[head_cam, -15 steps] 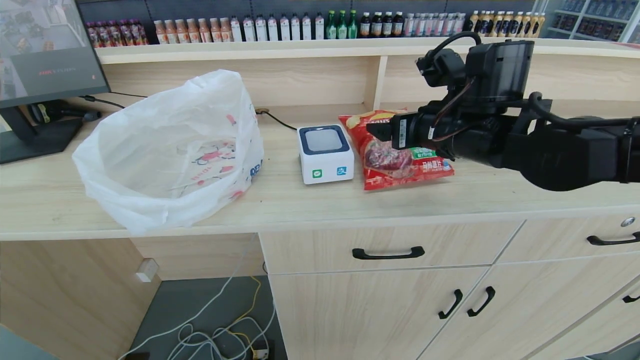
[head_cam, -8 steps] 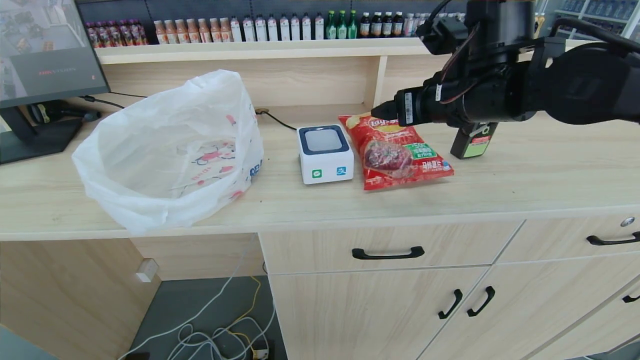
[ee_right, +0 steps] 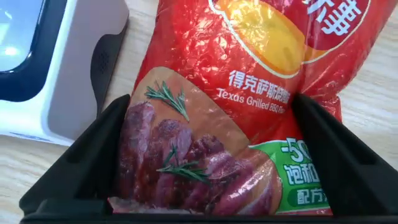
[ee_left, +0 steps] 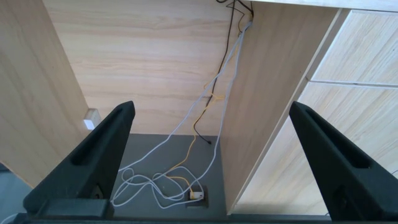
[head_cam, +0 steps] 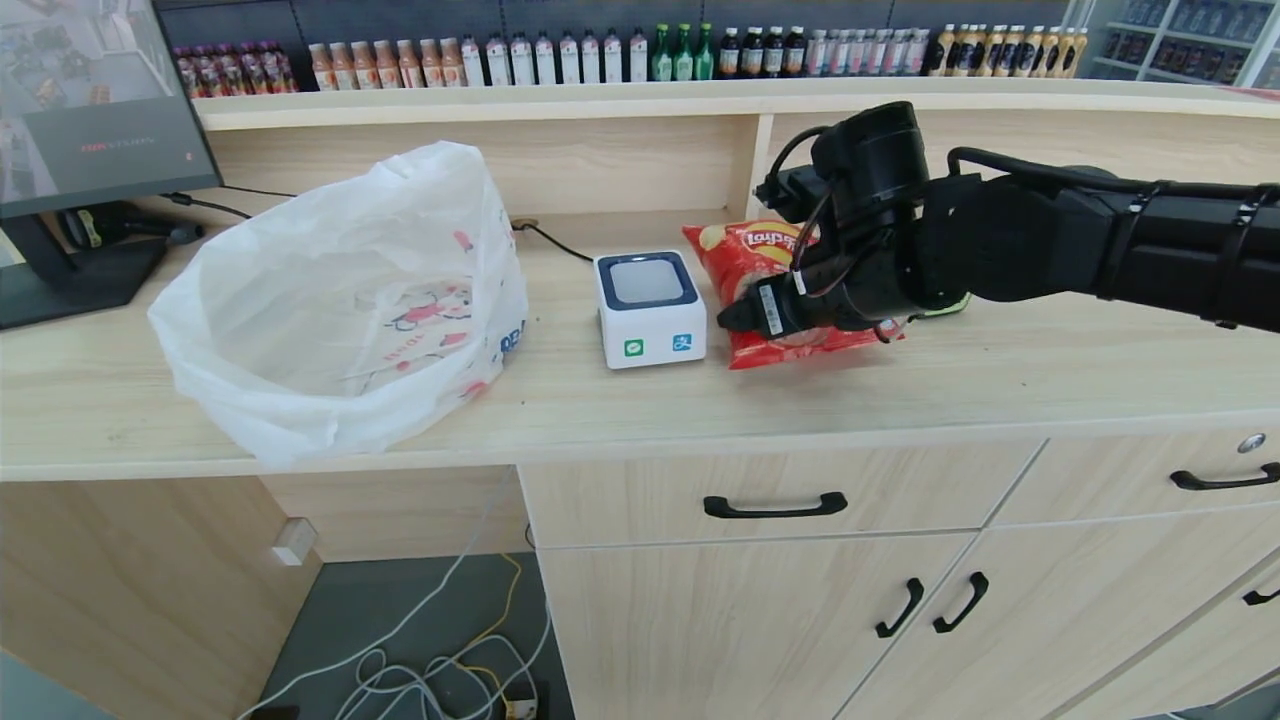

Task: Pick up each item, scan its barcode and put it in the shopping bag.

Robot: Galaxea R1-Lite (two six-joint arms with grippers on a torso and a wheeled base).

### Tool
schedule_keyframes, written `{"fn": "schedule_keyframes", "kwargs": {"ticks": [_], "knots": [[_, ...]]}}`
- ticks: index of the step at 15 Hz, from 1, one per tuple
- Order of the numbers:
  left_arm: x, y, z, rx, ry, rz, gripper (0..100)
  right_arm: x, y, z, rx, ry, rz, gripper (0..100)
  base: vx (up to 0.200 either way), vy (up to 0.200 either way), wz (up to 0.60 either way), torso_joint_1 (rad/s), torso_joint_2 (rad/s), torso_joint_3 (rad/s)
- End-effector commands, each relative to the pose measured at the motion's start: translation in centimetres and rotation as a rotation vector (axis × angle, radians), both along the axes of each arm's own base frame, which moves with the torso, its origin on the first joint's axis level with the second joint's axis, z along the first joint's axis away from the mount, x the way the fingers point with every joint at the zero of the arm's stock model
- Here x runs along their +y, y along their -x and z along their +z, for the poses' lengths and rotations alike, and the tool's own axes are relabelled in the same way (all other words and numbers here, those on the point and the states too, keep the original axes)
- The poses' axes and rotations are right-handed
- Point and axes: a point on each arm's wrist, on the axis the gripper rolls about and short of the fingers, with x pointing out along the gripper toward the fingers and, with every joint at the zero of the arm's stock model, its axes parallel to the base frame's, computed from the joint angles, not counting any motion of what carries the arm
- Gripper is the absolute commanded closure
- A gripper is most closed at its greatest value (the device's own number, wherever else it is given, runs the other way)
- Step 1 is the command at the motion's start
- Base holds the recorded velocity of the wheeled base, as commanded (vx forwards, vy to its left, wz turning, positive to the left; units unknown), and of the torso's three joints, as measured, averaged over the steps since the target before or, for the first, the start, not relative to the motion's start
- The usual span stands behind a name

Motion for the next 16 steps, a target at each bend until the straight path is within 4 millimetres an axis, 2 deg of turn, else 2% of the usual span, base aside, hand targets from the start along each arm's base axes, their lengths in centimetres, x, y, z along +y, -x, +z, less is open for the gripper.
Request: {"fn": "schedule_keyframes", "kwargs": {"ticks": [1, 8, 12, 16], "knots": [[0.0, 0.0, 0.0, 0.0, 0.001, 0.0, 0, 0.9, -0.8, -2.4, 0.062, 0.029, 0.011, 0, 0.0, 0.0, 0.0, 0.0, 0.0, 0.0], [0.0, 0.0, 0.0, 0.0, 0.001, 0.0, 0, 0.9, 0.9, 0.2, 0.024, -0.076, -0.036, 0, 0.0, 0.0, 0.0, 0.0, 0.0, 0.0], [0.0, 0.0, 0.0, 0.0, 0.001, 0.0, 0, 0.4, 1.7, 1.9, -0.01, -0.11, -0.065, 0, 0.0, 0.0, 0.0, 0.0, 0.0, 0.0], [0.0, 0.0, 0.0, 0.0, 0.001, 0.0, 0, -0.8, 1.6, 2.7, -0.035, -0.119, -0.103, 0, 0.0, 0.0, 0.0, 0.0, 0.0, 0.0]]}}
